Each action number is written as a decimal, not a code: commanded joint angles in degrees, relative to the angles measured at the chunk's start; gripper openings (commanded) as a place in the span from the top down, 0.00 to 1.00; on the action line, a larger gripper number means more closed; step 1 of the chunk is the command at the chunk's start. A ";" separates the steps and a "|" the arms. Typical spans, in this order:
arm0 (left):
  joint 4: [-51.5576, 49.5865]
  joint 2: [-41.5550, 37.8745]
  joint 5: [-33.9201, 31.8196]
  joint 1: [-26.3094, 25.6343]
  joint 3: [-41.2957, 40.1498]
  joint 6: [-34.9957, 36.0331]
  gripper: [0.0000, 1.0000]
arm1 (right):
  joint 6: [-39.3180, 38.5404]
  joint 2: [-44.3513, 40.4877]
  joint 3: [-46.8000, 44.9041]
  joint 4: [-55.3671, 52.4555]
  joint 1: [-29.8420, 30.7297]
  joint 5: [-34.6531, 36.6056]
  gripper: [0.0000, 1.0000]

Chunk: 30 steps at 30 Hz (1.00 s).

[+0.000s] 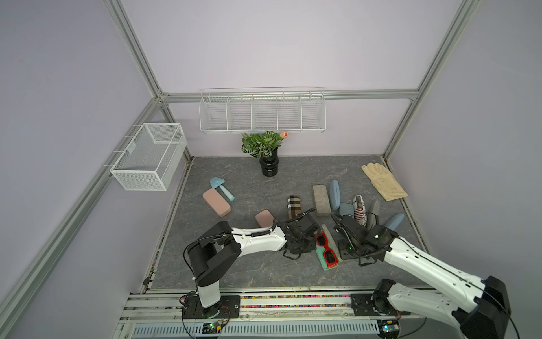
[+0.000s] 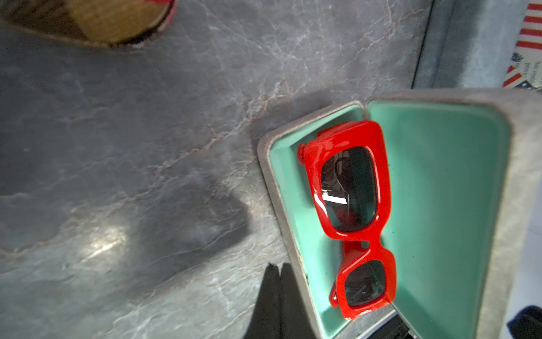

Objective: Close the glasses case
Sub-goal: Close the glasses case at the center of the board.

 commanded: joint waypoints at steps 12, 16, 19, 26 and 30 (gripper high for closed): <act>-2.03 4.33 -1.45 -0.69 0.81 -1.25 1.00 | -1.17 3.32 -1.12 5.17 -1.00 -3.64 0.86; -1.83 6.01 -1.05 -1.03 2.07 -0.83 1.00 | -1.07 3.50 -1.43 5.51 -1.01 -4.74 0.86; -1.52 6.84 -0.83 -1.23 2.66 -0.97 1.00 | -0.93 3.44 -1.78 5.74 -0.95 -5.27 0.86; -0.53 7.72 -0.08 -1.28 3.72 -1.01 1.00 | -0.90 3.97 -3.12 7.94 -0.89 -7.41 0.86; -0.01 8.07 0.36 -1.38 4.38 -0.92 1.00 | -0.64 4.92 -3.08 9.73 -0.77 -8.48 0.87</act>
